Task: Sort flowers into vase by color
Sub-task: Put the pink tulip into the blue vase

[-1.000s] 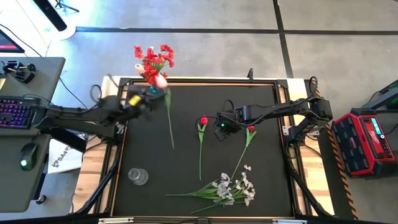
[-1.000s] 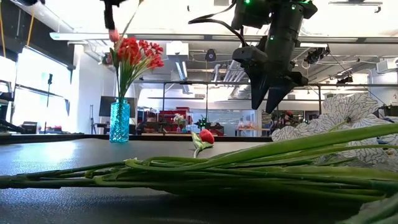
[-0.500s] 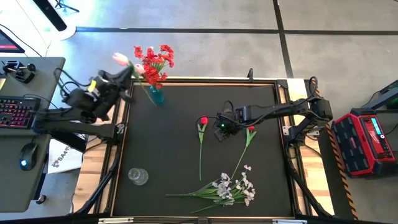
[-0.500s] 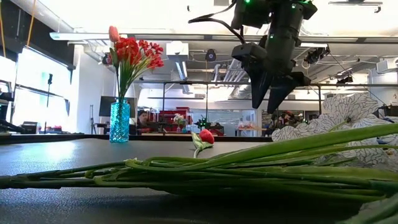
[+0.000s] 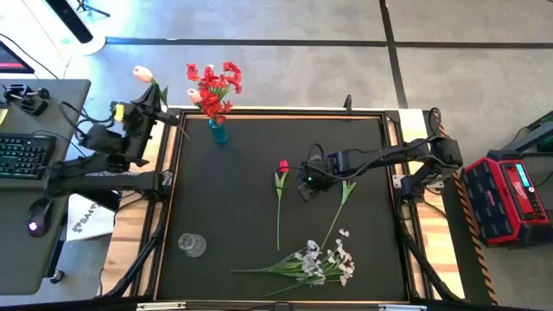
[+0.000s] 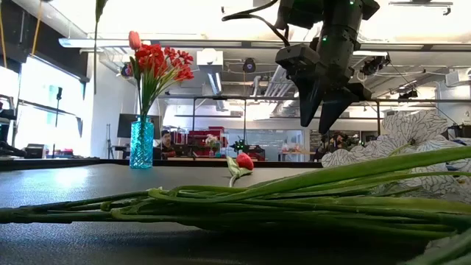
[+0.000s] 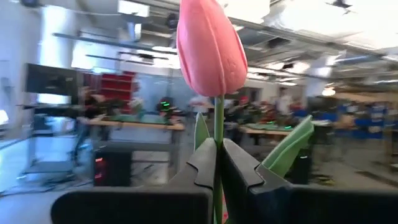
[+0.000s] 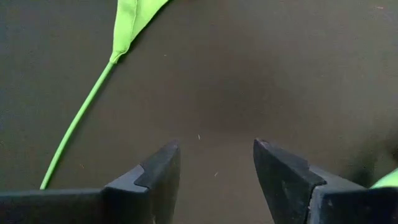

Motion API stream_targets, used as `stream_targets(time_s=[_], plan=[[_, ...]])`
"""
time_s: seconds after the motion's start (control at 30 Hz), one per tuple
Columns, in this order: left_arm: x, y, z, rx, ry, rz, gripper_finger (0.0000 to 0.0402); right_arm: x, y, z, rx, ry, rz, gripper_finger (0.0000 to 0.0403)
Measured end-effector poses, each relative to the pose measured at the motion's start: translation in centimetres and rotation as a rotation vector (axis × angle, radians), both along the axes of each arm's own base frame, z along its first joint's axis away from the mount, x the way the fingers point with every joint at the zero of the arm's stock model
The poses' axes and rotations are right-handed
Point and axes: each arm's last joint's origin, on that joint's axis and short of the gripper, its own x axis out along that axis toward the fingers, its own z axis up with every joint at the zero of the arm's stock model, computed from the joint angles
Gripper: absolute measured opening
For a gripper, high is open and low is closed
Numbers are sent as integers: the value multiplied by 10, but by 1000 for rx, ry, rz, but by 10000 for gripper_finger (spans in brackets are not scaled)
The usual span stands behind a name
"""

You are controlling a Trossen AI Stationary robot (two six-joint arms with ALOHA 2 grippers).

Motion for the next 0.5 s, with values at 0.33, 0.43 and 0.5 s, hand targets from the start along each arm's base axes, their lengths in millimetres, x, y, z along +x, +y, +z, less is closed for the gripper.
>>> stream_targets(time_s=[0.33,0.43,0.5], plan=[[3,33,-48,35,-210,136,0,1,-3,0,37,-7,22,189],[3,44,-57,52,-253,133,0,1,-2,0,42,-7,29,189],[4,51,-60,55,-268,121,0,1,-1,0,51,-7,33,189]])
